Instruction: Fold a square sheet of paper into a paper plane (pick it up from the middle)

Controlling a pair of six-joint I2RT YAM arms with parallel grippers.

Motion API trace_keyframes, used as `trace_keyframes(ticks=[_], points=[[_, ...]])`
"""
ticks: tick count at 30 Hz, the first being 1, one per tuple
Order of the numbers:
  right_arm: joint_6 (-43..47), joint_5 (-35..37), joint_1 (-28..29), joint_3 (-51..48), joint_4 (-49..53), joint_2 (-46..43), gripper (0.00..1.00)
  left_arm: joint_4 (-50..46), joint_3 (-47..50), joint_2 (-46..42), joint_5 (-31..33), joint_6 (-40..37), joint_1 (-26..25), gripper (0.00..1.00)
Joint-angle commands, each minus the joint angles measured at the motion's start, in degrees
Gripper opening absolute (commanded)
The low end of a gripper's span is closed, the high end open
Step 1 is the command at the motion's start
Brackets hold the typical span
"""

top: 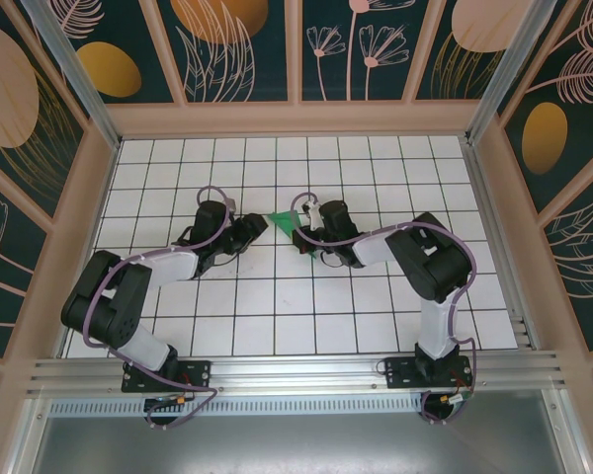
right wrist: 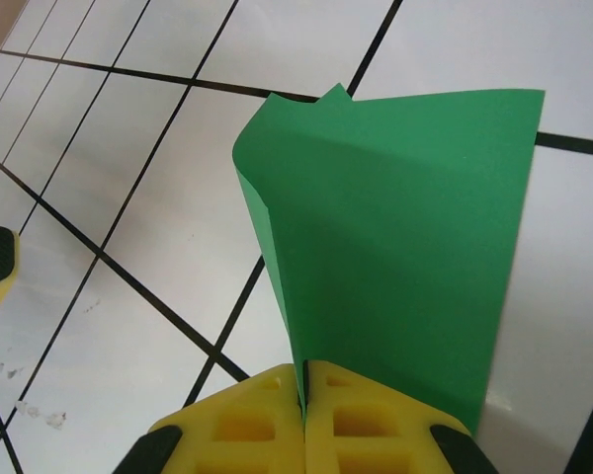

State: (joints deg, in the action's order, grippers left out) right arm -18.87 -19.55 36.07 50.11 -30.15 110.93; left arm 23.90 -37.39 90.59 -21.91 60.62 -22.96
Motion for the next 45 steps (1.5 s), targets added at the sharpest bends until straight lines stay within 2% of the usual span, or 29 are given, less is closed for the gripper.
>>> trace_keyframes(ticks=[1,6,17,21,31,43,45], points=[[-1.3,-1.4,0.0,-0.4,0.5,-0.4,0.1,3.1,-0.3,2.1,-1.9,-1.3,-0.9,0.53],[-1.0,-3.1,-0.2,0.3,1.8,0.0,0.19,3.7,-1.9,4.6,-2.6,-1.4,-2.1,0.5],[-4.6,-6.5,-1.7,-1.4,-1.3,0.2,0.22,4.8,-4.8,8.9,-4.0,-1.5,-3.4,0.43],[-6.7,-8.4,-2.5,-2.6,-3.4,0.5,0.2,5.2,-5.6,9.8,-4.4,-1.5,-3.6,0.42],[-11.6,-13.8,-4.3,-3.7,-6.7,2.2,0.08,7.8,-6.0,11.3,-6.0,-1.6,-3.9,0.38],[-14.7,-18.2,-4.4,-2.1,-6.1,4.8,0.08,12.4,-6.8,13.7,-7.6,-1.7,-4.5,0.35],[-14.9,-18.3,-6.1,-1.8,-5.7,5.0,0.09,12.3,-7.5,14.4,-7.8,-1.8,-4.5,0.34]])
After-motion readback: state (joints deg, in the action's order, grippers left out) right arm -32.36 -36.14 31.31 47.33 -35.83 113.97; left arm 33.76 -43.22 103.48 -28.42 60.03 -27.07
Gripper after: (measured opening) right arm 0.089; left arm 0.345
